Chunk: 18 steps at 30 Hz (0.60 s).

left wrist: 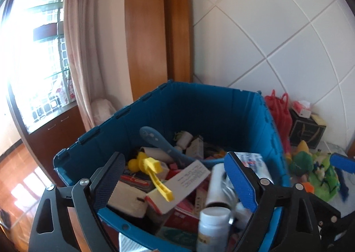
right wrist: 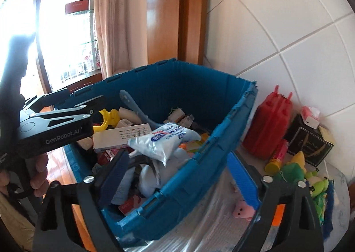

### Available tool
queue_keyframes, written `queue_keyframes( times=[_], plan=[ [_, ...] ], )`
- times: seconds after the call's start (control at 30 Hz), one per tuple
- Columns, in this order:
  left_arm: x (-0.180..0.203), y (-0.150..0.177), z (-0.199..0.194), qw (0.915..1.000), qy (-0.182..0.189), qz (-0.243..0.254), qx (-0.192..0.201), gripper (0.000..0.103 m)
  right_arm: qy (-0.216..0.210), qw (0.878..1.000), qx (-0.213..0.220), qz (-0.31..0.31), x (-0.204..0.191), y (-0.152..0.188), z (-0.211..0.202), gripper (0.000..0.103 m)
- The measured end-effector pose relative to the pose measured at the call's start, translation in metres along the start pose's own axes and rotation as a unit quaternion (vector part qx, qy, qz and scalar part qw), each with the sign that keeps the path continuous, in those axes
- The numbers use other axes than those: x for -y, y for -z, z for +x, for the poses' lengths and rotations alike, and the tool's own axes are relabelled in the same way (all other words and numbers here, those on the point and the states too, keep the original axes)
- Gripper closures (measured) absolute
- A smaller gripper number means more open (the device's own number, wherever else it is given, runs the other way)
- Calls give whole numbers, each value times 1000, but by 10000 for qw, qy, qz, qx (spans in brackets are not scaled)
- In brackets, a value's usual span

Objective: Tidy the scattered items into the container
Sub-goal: 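Lower the yellow clamp and wipes pack into the crate and open both tools, then withdraw both tools from the crate back toward the table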

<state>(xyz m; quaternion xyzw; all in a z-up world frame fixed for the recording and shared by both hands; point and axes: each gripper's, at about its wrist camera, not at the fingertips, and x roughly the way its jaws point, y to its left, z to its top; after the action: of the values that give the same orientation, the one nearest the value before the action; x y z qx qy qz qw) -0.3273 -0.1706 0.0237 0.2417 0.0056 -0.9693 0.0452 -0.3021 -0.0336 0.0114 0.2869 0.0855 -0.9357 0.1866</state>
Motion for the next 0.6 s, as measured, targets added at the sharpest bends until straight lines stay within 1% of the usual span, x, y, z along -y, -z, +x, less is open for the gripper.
queue_keyframes(
  times=[0.03, 0.13, 0.2, 0.3, 0.33, 0.4, 0.47, 0.53, 0.6],
  plan=[
    [12, 2, -8, 9999, 130, 33, 57, 1, 143, 9998, 86, 61, 10, 7, -14, 0],
    [55, 12, -35, 9981, 582, 163, 146, 1, 577, 9975, 264, 318, 43, 33, -62, 0],
    [87, 23, -53, 9956, 898, 254, 106, 1, 843, 9946, 334, 500, 65, 52, -92, 0],
    [128, 42, -78, 9918, 1237, 332, -41, 1, 1223, 9892, 306, 753, 95, 80, -130, 0],
    [142, 49, -86, 9906, 1312, 358, -104, 1, 1321, 9871, 296, 859, 104, 91, -143, 0],
    [164, 62, -100, 9908, 1291, 372, -169, 1, 1422, 9838, 266, 1060, 123, 111, -163, 0],
    [177, 73, -113, 9906, 1304, 373, -199, 1, 1483, 9822, 228, 1134, 137, 131, -180, 0],
    [190, 81, -125, 9894, 1358, 421, -309, 1, 1555, 9800, 153, 1233, 146, 145, -190, 0],
    [199, 88, -137, 9888, 1368, 497, -336, 1, 1558, 9789, 95, 1320, 152, 158, -201, 0]
  ],
)
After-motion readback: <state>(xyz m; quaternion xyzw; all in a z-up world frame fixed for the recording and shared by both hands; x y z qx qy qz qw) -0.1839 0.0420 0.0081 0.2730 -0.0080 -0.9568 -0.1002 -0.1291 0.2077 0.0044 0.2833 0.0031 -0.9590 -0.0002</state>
